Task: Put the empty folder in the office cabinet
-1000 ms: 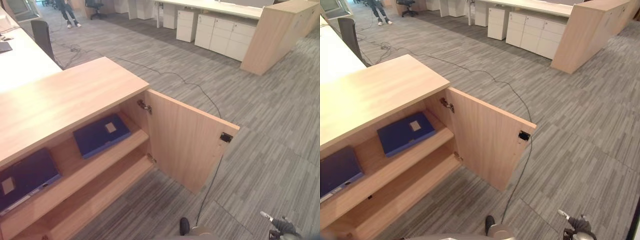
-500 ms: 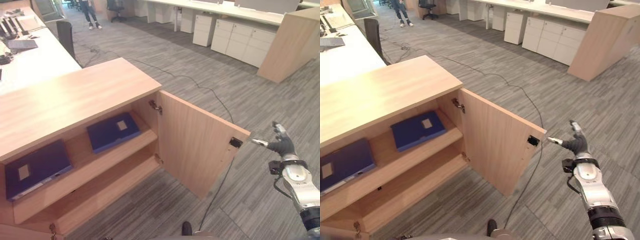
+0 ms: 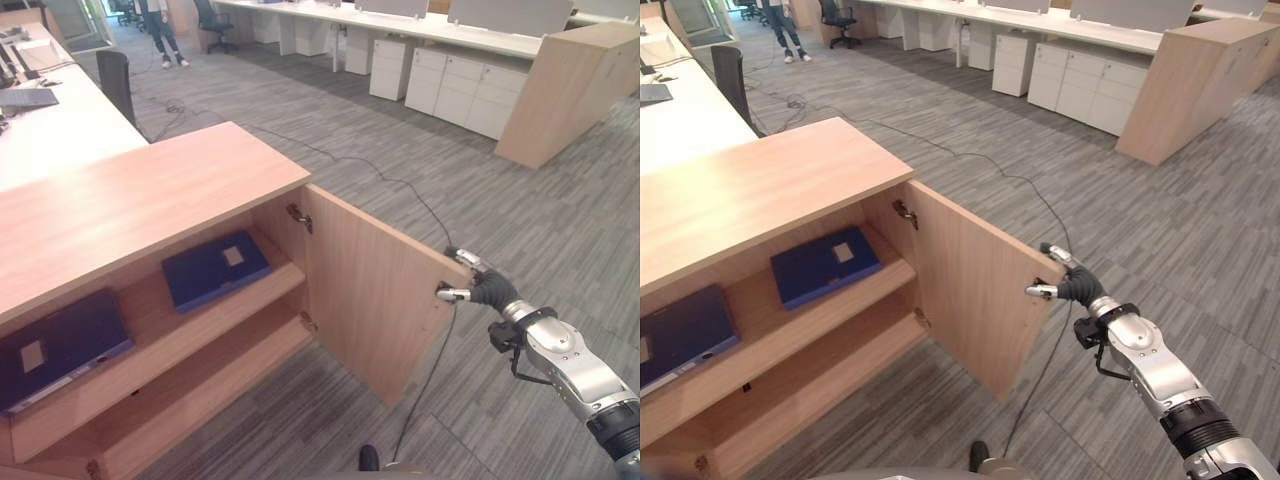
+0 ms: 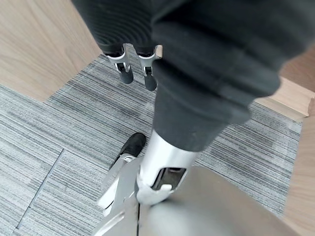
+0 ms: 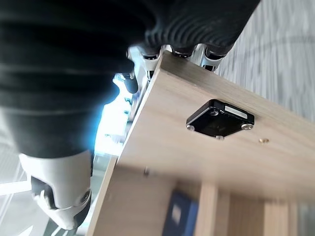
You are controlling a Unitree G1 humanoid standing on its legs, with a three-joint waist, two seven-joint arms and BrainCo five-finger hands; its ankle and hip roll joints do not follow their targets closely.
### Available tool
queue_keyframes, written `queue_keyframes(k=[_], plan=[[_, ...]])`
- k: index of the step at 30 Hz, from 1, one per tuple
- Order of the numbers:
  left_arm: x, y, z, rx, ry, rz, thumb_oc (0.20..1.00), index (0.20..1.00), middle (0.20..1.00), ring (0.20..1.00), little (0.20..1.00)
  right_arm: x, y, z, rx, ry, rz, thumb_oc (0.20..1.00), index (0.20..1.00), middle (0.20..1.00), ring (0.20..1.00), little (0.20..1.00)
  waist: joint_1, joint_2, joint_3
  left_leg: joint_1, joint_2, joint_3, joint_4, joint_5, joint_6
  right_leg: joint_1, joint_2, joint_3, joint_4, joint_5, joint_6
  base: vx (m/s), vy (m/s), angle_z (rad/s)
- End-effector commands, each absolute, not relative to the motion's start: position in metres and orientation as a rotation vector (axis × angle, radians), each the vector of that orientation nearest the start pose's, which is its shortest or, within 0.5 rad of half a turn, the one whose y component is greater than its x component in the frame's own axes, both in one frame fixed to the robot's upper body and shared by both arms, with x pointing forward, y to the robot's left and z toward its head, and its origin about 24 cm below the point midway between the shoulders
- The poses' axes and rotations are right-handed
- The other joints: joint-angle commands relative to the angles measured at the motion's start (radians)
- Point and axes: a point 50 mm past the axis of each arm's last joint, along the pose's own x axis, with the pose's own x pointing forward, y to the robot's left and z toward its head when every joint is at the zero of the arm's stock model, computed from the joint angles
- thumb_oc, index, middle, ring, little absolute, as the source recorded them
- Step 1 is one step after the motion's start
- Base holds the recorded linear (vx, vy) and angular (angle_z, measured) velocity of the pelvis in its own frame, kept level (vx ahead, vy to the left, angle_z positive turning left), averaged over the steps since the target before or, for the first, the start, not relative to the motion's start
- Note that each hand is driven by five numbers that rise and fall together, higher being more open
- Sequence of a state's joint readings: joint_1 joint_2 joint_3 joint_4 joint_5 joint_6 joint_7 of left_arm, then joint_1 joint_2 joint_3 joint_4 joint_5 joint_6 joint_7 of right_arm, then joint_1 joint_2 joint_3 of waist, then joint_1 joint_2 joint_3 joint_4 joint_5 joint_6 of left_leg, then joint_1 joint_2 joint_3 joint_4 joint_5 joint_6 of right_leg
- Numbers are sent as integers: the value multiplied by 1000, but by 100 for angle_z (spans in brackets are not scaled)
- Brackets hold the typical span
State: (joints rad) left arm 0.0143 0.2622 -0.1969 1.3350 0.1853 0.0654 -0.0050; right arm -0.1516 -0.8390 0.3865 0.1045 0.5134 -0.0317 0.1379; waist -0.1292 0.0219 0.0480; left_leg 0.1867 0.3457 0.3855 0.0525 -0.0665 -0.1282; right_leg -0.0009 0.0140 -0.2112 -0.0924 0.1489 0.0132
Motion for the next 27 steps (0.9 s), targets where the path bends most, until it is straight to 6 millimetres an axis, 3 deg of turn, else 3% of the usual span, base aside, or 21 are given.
queue_keyframes(k=[1, 4, 5, 6, 7, 9, 14, 20, 27], plan=[[61, 233, -169, 508, 1400, -191, 1000, 1000, 1000, 1000, 1000, 263, -135, 72, -152, 39, 813, 1000, 1000, 1000, 1000, 1000, 71, -40, -24, -155, 9, -31, 62, 117, -59, 107, 7, -18, 11, -241, 39, -1, -4, -13], [70, 230, -168, 513, 1370, -184, 1000, 1000, 1000, 1000, 1000, 253, -84, 66, -34, 65, 1017, 1000, 1000, 1000, 1000, 1000, 80, -40, -23, -154, 14, -34, 58, 120, -60, 108, 7, -20, 10, -240, 37, 10, -11, -11], [73, 229, -168, 517, 1360, -185, 1000, 1000, 1000, 1000, 1000, 249, -71, 64, -1, 78, 1061, 1000, 1000, 1000, 1000, 1000, 84, -40, -22, -155, 14, -36, 57, 121, -61, 108, 8, -22, 10, -241, 35, 0, 0, 0], [73, 229, -168, 516, 1360, -183, 1000, 1000, 1000, 1000, 1000, 250, -71, 64, 0, 77, 1063, 1000, 1000, 1000, 1000, 1000, 83, -40, -22, -155, 14, -36, 57, 121, -61, 108, 8, -22, 10, -241, 35, 11, -13, -20], [81, 226, -167, 529, 1339, -185, 1000, 1000, 1000, 1000, 1000, 240, -43, 59, 85, 120, 1151, 1000, 1000, 1000, 1000, 1000, 91, -42, -21, -156, 15, -41, 54, 125, -60, 108, 8, -24, 10, -241, 32, -57, -24, -22], [88, 225, -166, 544, 1319, -183, 1000, 1000, 1000, 1000, 1000, 231, -17, 57, 160, 148, 1225, 1000, 1000, 1000, 1000, 1000, 98, -49, -17, -168, 13, -35, 49, 150, -50, 94, 4, -34, 14, -227, 25, -60, -28, 19], [99, 220, -165, 564, 1288, -164, 1000, 1000, 1000, 1000, 1000, 221, 26, 71, 308, 130, 1309, 1000, 1000, 1000, 1000, 1000, 118, -53, -12, -175, 12, -51, 43, 159, -49, 95, 3, -44, 14, -227, 20, 1, -25, 26], [101, 214, -165, 564, 1276, -138, 1000, 1000, 1000, 1000, 1000, 212, 48, 64, 527, 218, 1261, 1000, 1000, 1000, 1000, 1000, 142, -52, -3, -181, 8, -75, 36, 171, -48, 99, 5, -56, 15, -233, 14, -3, -19, 47], [104, 211, -165, 571, 1249, -151, 1000, 1000, 1000, 1000, 1000, 211, 38, 48, 506, 276, 1226, 1000, 1000, 1000, 1000, 1000, 159, -50, 7, -190, 3, -92, 32, 181, -47, 104, 2, -73, 17, -239, 13, 3, -17, -2]])
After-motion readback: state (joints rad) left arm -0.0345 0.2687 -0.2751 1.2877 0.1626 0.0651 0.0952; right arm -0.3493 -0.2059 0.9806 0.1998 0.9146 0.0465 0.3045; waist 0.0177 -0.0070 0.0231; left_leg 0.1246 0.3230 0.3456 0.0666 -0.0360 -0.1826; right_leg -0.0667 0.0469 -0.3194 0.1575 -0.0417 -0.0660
